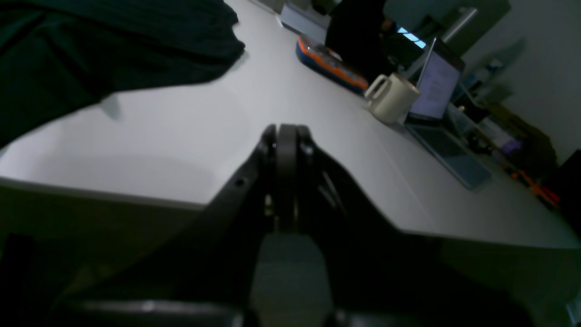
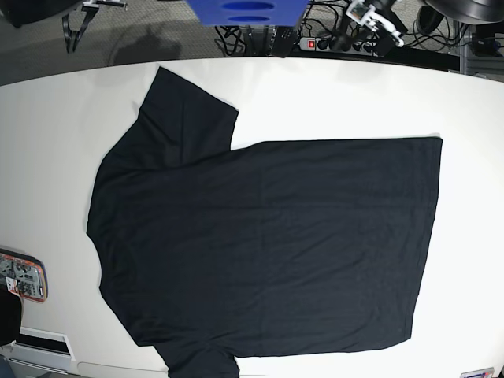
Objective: Fold the T-shirt properly
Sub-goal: 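Move both grippers down toward the shirt's shoulder corners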
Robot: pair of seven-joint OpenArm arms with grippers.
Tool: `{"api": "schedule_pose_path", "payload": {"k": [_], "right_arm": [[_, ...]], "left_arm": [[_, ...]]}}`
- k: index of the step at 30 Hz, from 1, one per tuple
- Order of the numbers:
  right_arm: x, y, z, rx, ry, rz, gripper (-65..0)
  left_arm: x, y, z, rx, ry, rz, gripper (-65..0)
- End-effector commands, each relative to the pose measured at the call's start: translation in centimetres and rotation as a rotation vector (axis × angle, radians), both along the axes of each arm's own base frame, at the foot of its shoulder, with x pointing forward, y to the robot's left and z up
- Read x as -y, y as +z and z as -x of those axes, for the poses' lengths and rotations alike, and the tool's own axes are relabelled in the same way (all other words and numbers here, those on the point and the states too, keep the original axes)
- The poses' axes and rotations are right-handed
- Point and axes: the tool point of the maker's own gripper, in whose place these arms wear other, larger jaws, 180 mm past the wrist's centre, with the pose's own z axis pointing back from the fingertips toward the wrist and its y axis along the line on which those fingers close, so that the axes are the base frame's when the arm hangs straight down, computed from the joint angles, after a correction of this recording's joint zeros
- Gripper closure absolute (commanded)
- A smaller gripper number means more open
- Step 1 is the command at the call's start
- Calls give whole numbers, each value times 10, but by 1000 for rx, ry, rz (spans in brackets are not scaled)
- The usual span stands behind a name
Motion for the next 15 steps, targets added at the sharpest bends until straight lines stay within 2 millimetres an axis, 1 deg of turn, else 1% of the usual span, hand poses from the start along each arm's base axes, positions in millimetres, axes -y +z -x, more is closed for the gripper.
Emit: {"api": "schedule_pose_path", "payload": {"k": [1,3,4,8,10,15], "right_arm": [[4,11,2,27,9,27,0],[4,11,2,27,9,27,0],[4,11,2,27,9,27,0],[4,11,2,27,9,27,0],[3,12,1,32,11,29,0],[-3,28,-12,89,30,46,0]], "left_arm": [[-1,6,13,-2,-24,10,0],[5,7,25,-29,-65,24,0],[9,8,28,-34,-84,34,0],[19,23,30,-10,-113,61,0],[26,35,20,36,-122,78,0],[38,61,1,130,-141,110,0]]}}
